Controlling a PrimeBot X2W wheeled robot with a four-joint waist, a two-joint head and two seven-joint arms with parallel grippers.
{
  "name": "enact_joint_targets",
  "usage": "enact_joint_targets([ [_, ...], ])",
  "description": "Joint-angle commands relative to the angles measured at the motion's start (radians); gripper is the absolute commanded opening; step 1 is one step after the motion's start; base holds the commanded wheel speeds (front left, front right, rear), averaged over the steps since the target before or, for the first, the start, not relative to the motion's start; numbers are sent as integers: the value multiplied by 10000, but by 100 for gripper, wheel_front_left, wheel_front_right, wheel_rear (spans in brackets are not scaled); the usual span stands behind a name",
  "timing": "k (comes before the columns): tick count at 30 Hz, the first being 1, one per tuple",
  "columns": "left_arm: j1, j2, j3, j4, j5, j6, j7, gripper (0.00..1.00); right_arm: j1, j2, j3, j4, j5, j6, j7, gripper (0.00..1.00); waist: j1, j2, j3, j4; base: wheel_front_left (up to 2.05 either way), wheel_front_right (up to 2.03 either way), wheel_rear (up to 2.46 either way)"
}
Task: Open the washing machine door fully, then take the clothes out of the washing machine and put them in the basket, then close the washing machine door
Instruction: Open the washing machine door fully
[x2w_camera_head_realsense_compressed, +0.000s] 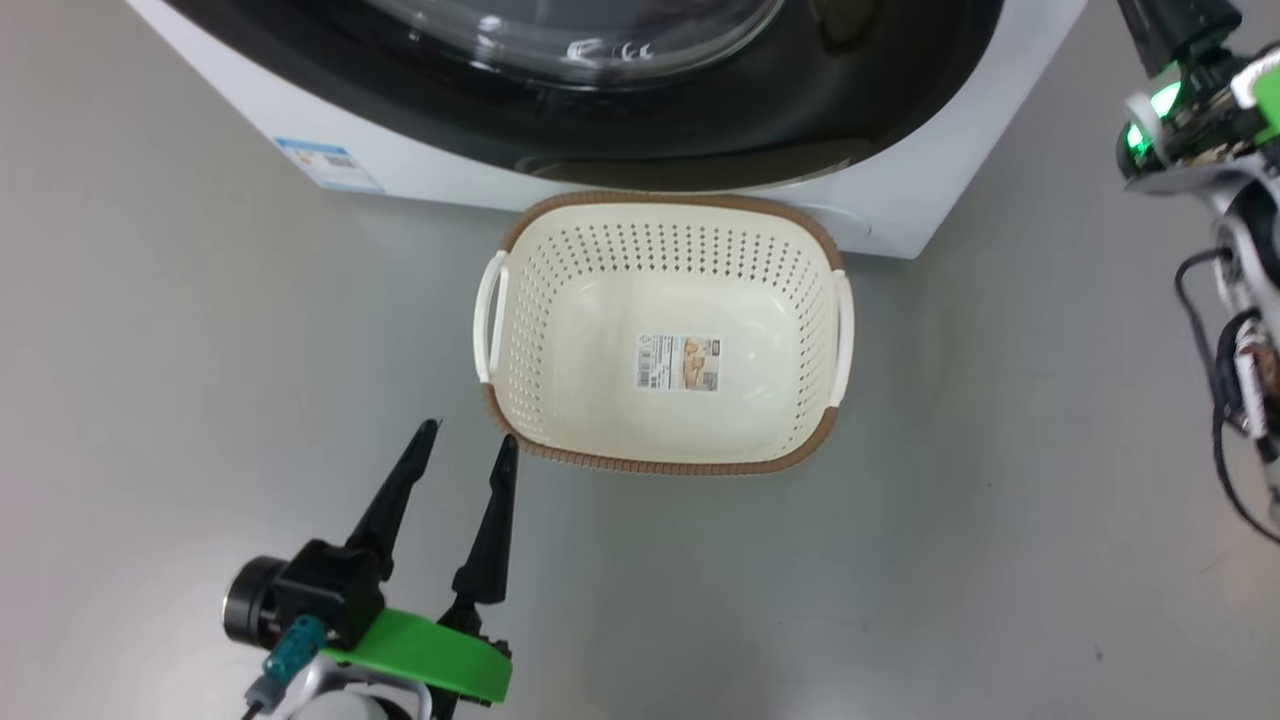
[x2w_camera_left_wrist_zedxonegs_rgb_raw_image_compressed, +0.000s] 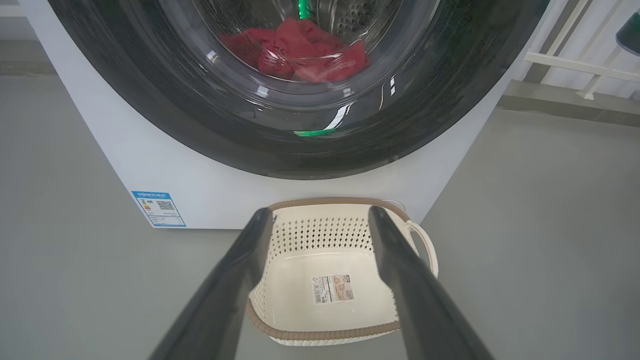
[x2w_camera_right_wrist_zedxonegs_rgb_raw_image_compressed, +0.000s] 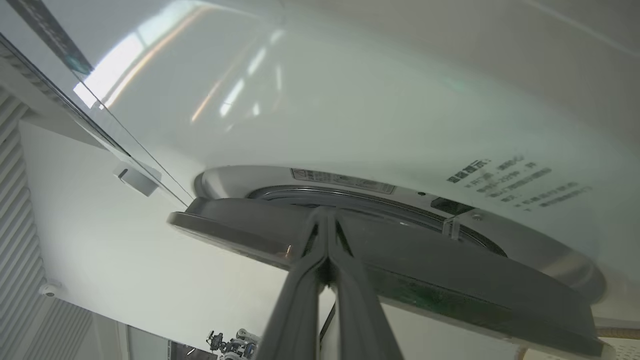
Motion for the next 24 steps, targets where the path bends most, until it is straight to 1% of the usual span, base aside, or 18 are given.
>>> enact_joint_targets([
  [1,-292,116,226,-158,-124,-30,-122,100,-419,-37,26,-68,72,-4,398,0,0,0,231,161,0,0,0],
  [2,-292,116,226,-158,-124,-30,-122,100,-419,-37,26,-68,72,-4,398,0,0,0,231,161,0,0,0],
  [4,-386,116,114,-127,-172,-52,-122,100,-790,-90,30,305,91,-4,1045,0,0,0,346,209,0,0,0],
  [6,-429,116,43,-112,-212,-59,-122,100,-986,-112,88,542,39,-4,1406,0,0,0,398,240,0,0,0],
  [12,-478,116,-158,-54,-318,-77,-122,100,-1419,-99,227,1168,-153,-4,2145,0,0,0,459,334,0,0,0],
  [18,-516,116,-290,-35,-398,-84,-122,100,-1501,-73,345,1298,-528,-4,2437,0,0,0,447,436,0,0,0],
  [24,-538,116,-284,-59,-424,-88,-122,100,-1600,70,531,1274,-903,-4,2465,0,0,0,450,470,0,0,0],
])
